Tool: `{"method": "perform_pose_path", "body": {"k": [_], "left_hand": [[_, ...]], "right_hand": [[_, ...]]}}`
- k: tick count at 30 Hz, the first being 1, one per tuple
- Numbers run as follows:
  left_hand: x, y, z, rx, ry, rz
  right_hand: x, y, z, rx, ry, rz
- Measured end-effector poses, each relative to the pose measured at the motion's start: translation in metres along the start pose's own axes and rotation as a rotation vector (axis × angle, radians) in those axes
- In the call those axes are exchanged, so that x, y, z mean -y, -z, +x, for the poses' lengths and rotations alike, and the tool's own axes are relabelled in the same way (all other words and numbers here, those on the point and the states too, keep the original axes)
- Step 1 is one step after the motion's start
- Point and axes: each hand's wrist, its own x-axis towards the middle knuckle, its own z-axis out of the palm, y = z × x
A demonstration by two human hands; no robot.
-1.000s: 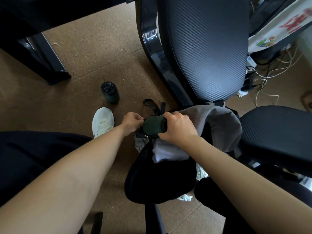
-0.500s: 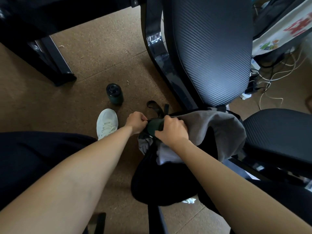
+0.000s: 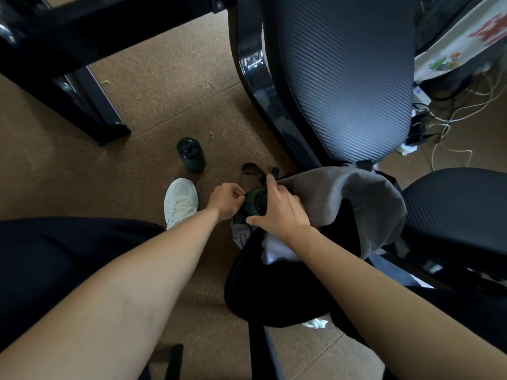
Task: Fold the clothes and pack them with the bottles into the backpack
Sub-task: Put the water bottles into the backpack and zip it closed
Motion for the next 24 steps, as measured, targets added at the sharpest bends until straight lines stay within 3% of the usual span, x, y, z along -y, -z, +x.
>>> {"method": "perform_pose_path", "body": {"k": [3,5,7,10,14,17,24], "left_hand": [[-0.004,0.004,-0.004,0.043,-0.031,-0.018],[-0.01,0.007,-0.009,0.041,-0.088,-0.017],[-0.019,0.011,-0.014,0.042,-0.182,-0.007],[-0.034,0.015,-0.027,0.086,-0.273,0.056],[-0.049,0.014,-0.041,0.147,-0.409,0.212],[-0.055,0.015,-0.043,0.105,-0.465,0.27],[-0.065,0.026,-0.037,0.053,-0.423,0.366]], "right_hand": [[-0.008,0.003,-0.046,-0.232,0.204,0.095],[-0.018,0.003,-0.079,-0.396,0.183,0.297],[-0.028,0.001,-0.097,-0.417,-0.121,0.6],[-0.04,0.003,-0.094,-0.299,-0.553,1.127],[-0.04,0.016,-0.074,-0.142,-0.625,1.63],[-0.033,0.023,-0.063,-0.147,-0.625,1.757],[-0.039,0.021,-0.057,-0.201,-0.638,1.776]]}}
